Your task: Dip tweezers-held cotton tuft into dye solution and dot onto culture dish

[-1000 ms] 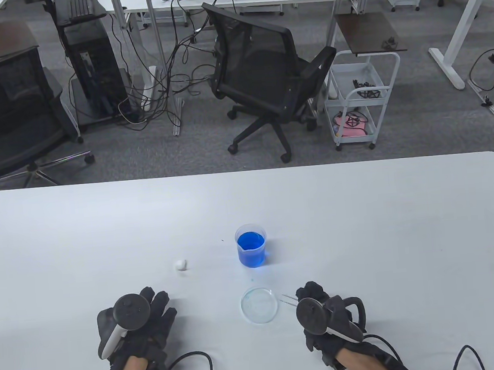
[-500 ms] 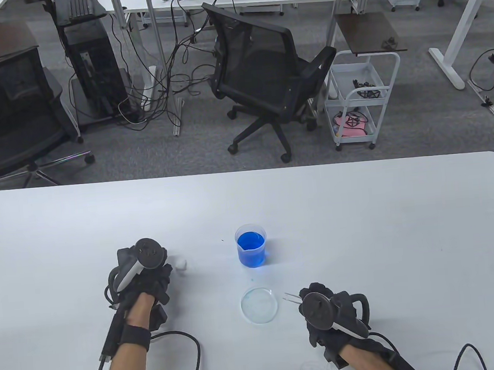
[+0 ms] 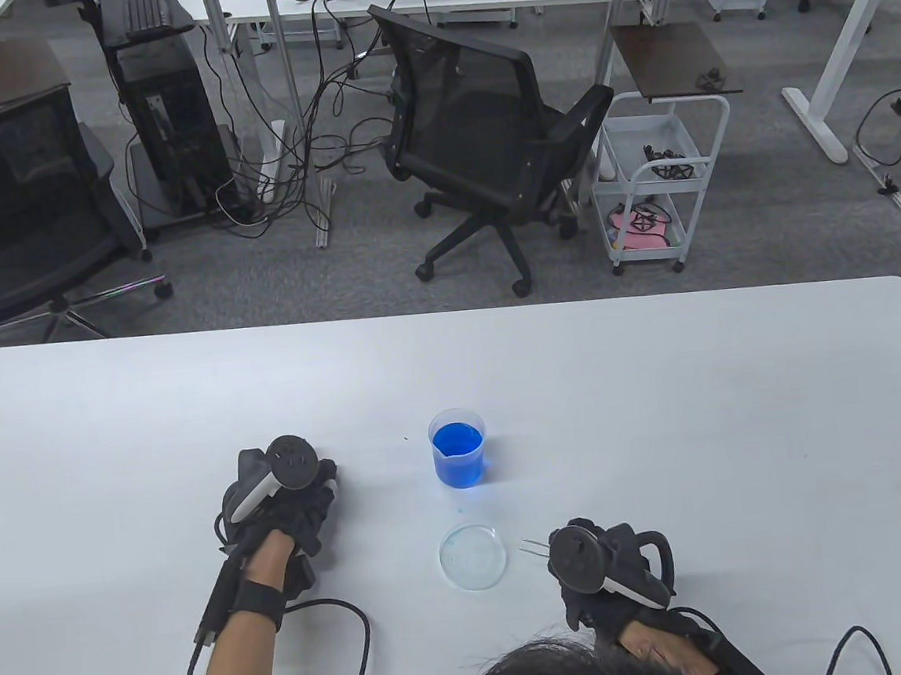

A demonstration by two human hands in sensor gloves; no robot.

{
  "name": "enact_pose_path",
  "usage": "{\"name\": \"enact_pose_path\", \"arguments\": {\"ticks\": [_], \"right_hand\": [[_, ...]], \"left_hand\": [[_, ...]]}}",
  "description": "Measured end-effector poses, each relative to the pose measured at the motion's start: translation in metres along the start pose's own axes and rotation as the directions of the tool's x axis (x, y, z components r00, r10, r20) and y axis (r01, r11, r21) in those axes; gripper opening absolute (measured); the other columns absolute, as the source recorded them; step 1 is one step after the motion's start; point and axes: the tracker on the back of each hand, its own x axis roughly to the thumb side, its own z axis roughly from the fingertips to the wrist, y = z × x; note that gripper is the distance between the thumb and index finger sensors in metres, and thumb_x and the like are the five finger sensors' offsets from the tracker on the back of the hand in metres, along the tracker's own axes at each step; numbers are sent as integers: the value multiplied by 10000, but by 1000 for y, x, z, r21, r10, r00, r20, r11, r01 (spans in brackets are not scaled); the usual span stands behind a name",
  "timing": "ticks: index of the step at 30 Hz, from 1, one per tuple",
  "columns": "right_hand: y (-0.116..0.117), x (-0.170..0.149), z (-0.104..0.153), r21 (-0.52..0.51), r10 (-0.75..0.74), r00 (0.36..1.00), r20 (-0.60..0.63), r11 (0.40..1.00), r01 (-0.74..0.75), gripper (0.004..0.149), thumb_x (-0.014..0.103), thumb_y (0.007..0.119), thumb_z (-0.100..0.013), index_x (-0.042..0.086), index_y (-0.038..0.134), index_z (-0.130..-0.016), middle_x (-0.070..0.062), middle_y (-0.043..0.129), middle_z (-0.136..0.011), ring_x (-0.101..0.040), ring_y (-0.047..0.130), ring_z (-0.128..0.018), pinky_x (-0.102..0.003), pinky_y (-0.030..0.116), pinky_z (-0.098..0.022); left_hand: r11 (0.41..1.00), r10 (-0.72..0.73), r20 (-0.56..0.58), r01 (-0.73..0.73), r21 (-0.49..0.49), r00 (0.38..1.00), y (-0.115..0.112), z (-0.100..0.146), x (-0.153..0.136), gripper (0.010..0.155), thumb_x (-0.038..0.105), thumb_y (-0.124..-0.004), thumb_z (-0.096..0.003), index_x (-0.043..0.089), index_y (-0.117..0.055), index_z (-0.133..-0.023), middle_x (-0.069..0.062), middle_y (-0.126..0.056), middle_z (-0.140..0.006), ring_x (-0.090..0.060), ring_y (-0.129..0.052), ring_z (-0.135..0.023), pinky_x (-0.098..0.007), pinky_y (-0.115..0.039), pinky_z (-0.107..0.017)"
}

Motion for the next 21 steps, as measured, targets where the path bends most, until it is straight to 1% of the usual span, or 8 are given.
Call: {"name": "enact_pose_path", "arguments": {"ticks": [1,3,8,9,10,14,18,21], "right_hand": [[0,0,0,1,0,1000,0,1000,0,503,299,827,-363,21,891,-777,-271,841,-829,-196,972,-406,-359,919,-257],[-1,0,0,1,2,1000,0,1000,-2,503,302,829,-363,22,892,-776,-267,842,-829,-194,973,-404,-357,920,-257],[-3,5,2,-21,-10,1000,20,1000,10,503,304,835,-361,22,896,-773,-269,847,-824,-194,975,-399,-357,921,-252],[-5,9,4,-29,-15,999,34,999,16,501,305,836,-361,24,898,-771,-268,848,-823,-192,977,-398,-355,922,-251],[-5,10,5,-34,-18,999,42,999,20,502,308,837,-360,26,899,-770,-266,851,-821,-190,979,-395,-353,925,-249],[-10,25,13,-64,-89,991,102,993,96,498,311,847,-357,27,910,-761,-264,865,-809,-185,987,-385,-347,933,-238],[-14,43,24,-99,-160,971,177,979,179,491,315,861,-351,34,923,-749,-260,879,-798,-179,999,-378,-343,945,-231],[-16,54,31,-123,-206,953,222,964,237,487,316,876,-344,38,937,-739,-267,894,-784,-178,1012,-373,-341,957,-230]], "left_hand": [[1000,-2,7,1,10,1000,0,2,0,416,240,-770,-595,207,-685,-1001,-193,-266,-1214,-517,-201,-1047,-751,-193,-662],[1000,22,19,-22,7,1000,2,11,1,414,246,-771,-595,194,-698,-999,-204,-299,-1212,-521,-209,-1047,-753,-198,-661],[983,176,77,-180,48,981,5,39,7,433,250,-753,-599,119,-721,-1010,-252,-373,-1204,-541,-217,-1044,-760,-201,-657],[975,205,104,-212,63,973,7,50,11,433,249,-753,-599,108,-730,-1008,-259,-381,-1203,-547,-222,-1042,-760,-206,-657],[972,215,116,-224,70,970,7,55,13,432,247,-755,-598,104,-740,-1006,-263,-392,-1202,-549,-228,-1043,-761,-210,-657],[957,245,206,-271,108,947,8,89,34,426,250,-776,-590,91,-772,-986,-270,-437,-1197,-558,-269,-1040,-762,-239,-658],[920,308,319,-366,141,896,2,122,61,426,262,-800,-582,99,-786,-975,-272,-472,-1191,-563,-298,-1039,-761,-264,-659],[883,381,393,-455,113,837,-10,136,78,427,264,-805,-581,101,-784,-976,-277,-479,-1188,-565,-302,-1038,-762,-268,-658]]}}
